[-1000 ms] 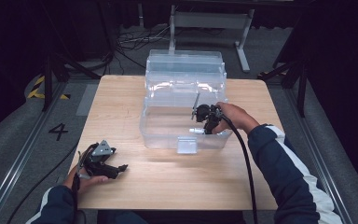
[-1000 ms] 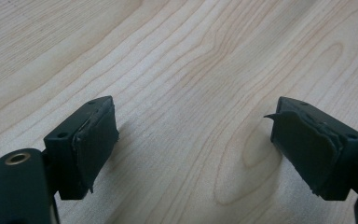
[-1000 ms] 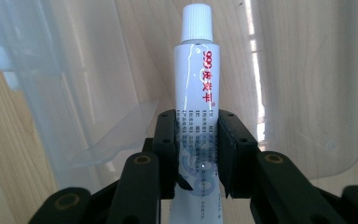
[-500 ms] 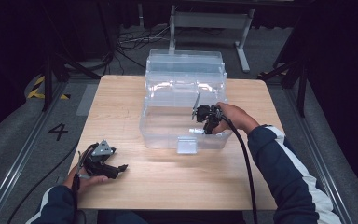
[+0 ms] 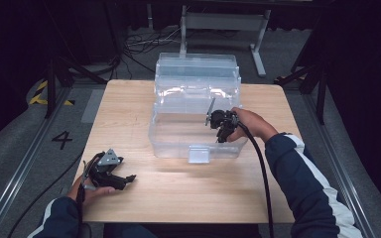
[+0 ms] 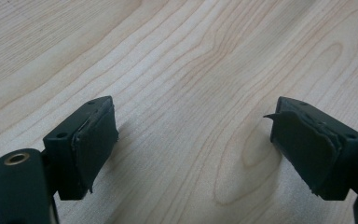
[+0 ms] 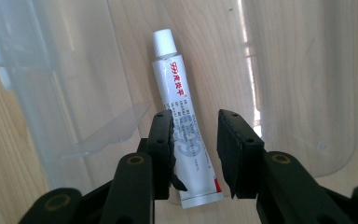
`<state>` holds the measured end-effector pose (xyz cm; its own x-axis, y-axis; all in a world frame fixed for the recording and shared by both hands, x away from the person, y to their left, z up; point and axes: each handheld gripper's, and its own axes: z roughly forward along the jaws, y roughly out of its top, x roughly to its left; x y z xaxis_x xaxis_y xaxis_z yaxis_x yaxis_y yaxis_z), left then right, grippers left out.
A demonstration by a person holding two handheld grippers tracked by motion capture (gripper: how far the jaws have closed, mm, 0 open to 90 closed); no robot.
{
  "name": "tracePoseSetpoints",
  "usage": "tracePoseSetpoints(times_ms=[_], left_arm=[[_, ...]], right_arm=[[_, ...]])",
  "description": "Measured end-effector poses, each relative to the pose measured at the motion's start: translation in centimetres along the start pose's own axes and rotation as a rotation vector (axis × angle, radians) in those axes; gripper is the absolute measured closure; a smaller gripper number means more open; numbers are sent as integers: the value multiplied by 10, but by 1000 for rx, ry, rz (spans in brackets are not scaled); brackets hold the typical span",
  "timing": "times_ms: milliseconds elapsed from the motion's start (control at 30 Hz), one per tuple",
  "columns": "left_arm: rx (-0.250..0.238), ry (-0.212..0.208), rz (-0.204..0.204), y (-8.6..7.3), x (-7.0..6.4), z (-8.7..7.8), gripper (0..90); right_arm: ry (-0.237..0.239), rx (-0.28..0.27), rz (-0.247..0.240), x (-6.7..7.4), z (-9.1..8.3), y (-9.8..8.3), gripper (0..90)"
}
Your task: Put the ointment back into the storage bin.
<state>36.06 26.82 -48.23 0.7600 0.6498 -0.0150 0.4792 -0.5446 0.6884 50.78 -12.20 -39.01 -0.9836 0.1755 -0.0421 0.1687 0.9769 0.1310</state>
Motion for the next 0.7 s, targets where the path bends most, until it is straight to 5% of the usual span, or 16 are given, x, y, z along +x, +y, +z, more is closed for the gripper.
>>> tracePoseSetpoints(times_ms=[400, 700], left_arm=[[1, -1, 1, 0, 0, 0, 148], [15, 1, 2, 2, 0, 0, 152]], right_arm=[[-23, -1, 4, -1, -2, 0, 662], [-38, -54, 8, -1, -16, -5, 648]])
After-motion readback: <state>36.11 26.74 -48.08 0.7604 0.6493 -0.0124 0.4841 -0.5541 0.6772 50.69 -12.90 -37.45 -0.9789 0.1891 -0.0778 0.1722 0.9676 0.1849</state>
